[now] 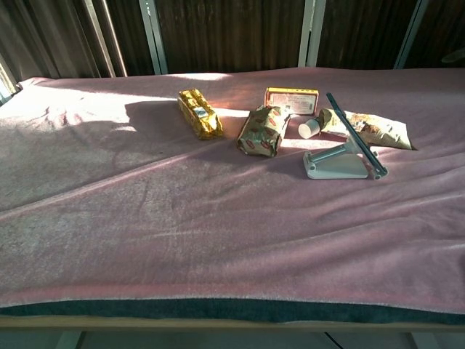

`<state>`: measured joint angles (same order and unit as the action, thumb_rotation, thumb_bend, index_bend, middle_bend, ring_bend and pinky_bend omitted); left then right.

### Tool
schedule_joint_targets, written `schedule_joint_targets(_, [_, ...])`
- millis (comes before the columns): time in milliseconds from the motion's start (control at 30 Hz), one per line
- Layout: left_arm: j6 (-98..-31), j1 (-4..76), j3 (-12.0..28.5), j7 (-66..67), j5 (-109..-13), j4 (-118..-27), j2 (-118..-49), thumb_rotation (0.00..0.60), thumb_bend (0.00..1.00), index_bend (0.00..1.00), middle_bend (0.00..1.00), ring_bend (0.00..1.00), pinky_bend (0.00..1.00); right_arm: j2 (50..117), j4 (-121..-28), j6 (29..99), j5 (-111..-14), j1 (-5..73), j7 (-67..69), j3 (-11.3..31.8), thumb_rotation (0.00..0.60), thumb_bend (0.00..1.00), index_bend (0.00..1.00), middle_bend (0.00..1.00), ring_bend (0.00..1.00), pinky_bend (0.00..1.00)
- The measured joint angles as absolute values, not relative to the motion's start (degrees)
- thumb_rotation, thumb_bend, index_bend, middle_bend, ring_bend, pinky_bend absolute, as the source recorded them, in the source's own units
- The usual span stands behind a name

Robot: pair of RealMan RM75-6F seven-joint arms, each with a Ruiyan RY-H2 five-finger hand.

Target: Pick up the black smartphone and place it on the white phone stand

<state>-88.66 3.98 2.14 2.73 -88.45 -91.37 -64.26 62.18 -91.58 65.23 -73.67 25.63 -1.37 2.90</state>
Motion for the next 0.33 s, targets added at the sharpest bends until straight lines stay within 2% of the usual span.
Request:
schedule_joint_targets(100, [-88.8,4.0,2.0,3.3,-88.9,-91.3,-64.5,0.600,0.41,0.00,0.00,0.00,0.17,62.9,-92.1,76.0,-76.0,17.9,-3.4,0.6,0.600,0.29,0.00,0.00,0.00,0.00])
schedule_joint_targets(200, [-89.0,4.0,1.8,4.0,-89.5,-91.2,-64.9,0.600,0.41,0.00,0.00,0.00,0.17,63.6,-92.1,84.0,-79.5,11.9,-4.5,-1.0,0.600,0.29,0.00,0.00,0.00,0.00])
schedule_joint_targets(333, [-88.9,3.9,1.4,4.5,-89.9,-91.2,-65.0,0.600,0.41,0.00,0.00,0.00,0.17,64.9,-91.7,88.0,-82.7,8.6,-5.6,-1.7,0.600,0.29,0.00,0.00,0.00,0.00])
